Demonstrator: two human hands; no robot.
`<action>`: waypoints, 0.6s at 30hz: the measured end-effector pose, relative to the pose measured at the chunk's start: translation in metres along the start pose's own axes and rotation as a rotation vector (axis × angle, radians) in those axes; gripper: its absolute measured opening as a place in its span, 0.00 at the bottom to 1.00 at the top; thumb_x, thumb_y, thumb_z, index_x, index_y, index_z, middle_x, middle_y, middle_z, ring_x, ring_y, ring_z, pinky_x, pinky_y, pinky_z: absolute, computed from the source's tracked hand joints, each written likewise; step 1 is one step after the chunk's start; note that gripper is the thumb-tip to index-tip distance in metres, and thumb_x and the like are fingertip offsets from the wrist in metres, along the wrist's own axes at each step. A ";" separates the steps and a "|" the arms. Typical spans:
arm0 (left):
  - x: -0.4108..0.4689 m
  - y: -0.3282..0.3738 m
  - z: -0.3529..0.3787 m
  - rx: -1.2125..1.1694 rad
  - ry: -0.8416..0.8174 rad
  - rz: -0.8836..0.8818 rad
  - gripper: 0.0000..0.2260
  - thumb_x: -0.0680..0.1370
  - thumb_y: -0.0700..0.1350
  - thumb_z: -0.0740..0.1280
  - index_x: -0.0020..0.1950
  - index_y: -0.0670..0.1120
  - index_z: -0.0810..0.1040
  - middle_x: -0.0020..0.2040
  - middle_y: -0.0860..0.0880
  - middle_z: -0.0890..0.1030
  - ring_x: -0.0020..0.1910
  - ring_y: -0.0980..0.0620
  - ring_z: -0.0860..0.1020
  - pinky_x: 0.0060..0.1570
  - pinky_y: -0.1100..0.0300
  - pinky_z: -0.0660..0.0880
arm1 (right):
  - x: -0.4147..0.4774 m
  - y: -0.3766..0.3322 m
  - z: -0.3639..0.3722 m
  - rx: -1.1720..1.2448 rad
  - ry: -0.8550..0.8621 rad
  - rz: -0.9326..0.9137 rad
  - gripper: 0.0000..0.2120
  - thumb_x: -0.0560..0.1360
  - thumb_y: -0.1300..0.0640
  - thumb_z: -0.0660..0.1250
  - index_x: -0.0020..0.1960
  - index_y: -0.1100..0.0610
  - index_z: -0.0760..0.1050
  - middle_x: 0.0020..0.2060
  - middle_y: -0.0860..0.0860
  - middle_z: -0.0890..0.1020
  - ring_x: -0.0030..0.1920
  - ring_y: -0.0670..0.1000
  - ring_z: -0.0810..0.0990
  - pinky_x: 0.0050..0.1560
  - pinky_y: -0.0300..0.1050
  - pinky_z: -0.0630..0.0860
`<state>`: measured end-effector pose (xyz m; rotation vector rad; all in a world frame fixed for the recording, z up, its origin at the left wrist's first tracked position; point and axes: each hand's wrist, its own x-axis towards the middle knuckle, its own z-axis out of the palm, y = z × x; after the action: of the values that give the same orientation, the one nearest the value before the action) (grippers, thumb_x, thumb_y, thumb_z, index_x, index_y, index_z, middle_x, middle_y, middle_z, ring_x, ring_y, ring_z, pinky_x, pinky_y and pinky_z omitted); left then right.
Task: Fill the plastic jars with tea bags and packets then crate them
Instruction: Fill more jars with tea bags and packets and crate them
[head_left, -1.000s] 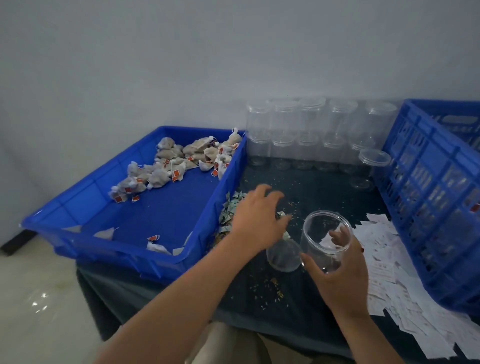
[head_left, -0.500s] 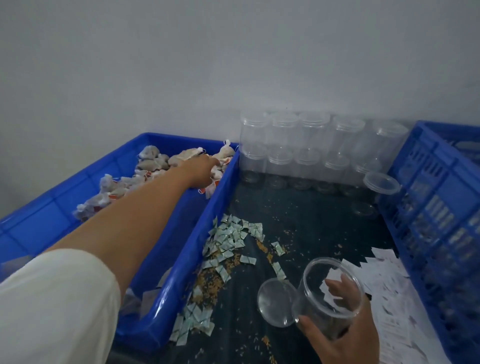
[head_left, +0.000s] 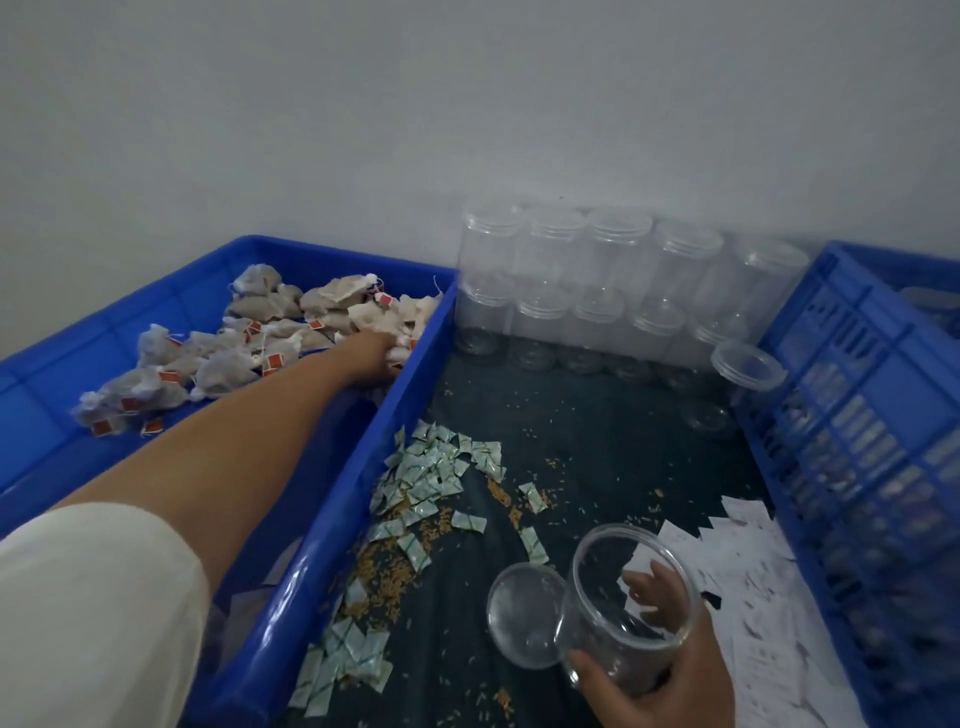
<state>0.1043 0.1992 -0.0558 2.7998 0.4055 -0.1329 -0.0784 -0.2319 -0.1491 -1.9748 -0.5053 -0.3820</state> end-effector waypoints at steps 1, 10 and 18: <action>-0.008 -0.008 -0.001 -0.010 -0.022 0.012 0.06 0.82 0.44 0.68 0.56 0.42 0.76 0.58 0.38 0.84 0.53 0.42 0.83 0.47 0.54 0.76 | -0.001 -0.003 -0.001 0.010 -0.014 0.013 0.53 0.50 0.52 0.92 0.70 0.33 0.72 0.60 0.35 0.83 0.58 0.35 0.82 0.56 0.26 0.75; -0.114 -0.041 -0.011 -0.041 0.166 0.096 0.16 0.80 0.41 0.69 0.36 0.57 0.70 0.40 0.48 0.78 0.45 0.42 0.79 0.38 0.54 0.68 | -0.003 -0.019 -0.004 0.042 -0.002 0.023 0.47 0.60 0.37 0.83 0.74 0.29 0.64 0.61 0.34 0.80 0.61 0.37 0.80 0.59 0.28 0.76; -0.171 -0.030 -0.041 -0.951 0.136 -0.282 0.24 0.72 0.59 0.77 0.64 0.50 0.81 0.54 0.45 0.88 0.50 0.45 0.85 0.49 0.50 0.79 | -0.005 -0.020 -0.005 -0.032 0.019 0.046 0.49 0.64 0.19 0.71 0.74 0.47 0.70 0.62 0.36 0.78 0.61 0.37 0.78 0.61 0.41 0.77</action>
<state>-0.0655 0.1947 -0.0025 1.8130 0.6754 0.1564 -0.0934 -0.2292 -0.1340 -2.0088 -0.4434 -0.3814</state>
